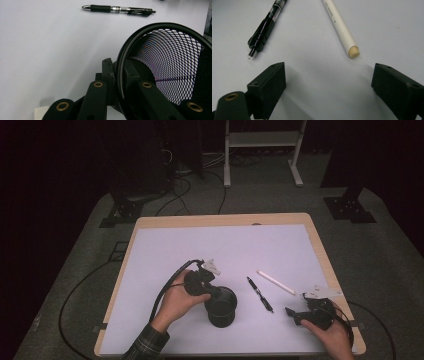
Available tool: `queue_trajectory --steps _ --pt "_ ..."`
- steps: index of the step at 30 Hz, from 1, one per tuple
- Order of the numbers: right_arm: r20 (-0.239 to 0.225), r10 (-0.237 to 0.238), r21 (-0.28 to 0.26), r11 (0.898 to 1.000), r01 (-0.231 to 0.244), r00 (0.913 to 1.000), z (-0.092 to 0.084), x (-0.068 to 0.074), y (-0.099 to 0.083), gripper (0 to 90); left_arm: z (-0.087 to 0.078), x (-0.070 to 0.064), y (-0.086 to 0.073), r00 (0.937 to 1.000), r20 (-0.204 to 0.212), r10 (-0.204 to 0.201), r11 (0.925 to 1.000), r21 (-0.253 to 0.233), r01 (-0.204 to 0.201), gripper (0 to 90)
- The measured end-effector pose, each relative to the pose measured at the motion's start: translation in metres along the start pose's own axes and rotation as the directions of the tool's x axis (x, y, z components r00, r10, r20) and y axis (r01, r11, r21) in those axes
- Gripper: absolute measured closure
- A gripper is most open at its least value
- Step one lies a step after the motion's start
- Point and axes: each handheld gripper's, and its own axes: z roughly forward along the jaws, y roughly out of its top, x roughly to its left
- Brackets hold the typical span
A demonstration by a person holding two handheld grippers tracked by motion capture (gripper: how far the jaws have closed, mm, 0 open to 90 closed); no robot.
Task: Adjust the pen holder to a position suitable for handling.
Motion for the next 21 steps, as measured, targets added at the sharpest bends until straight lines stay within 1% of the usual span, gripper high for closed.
queue_trajectory --steps 9,14,18,19,21 --pt "0.000 0.000 0.000 1.000 0.000 1.0000 0.0000 0.0000 0.0000 11.4 0.0093 -0.0003 -0.0006 0.9999 0.010 -0.006 0.9998 0.021 0.005 82.7" --pt "0.000 0.000 0.000 1.000 0.000 1.0000 0.0000 0.0000 0.0000 11.4 0.0095 0.0005 -0.0009 0.9999 0.011 -0.004 0.9997 0.023 0.004 82.5" --pt "0.000 0.000 0.000 1.000 0.000 1.0000 0.0000 0.0000 0.0000 11.4 0.0087 0.0003 -0.0007 1.0000 0.008 -0.001 0.9998 0.019 0.001 76.6" --pt "0.000 0.000 0.000 1.000 0.000 1.0000 0.0000 0.0000 0.0000 11.4 0.0081 0.0001 -0.0006 1.0000 0.004 0.002 0.9998 0.021 -0.002 76.6" --pt "0.000 0.000 0.000 1.000 0.000 1.0000 0.0000 0.0000 0.0000 11.4 0.0060 -0.0006 -0.0008 0.9999 -0.010 0.009 0.9999 0.014 -0.009 70.8"
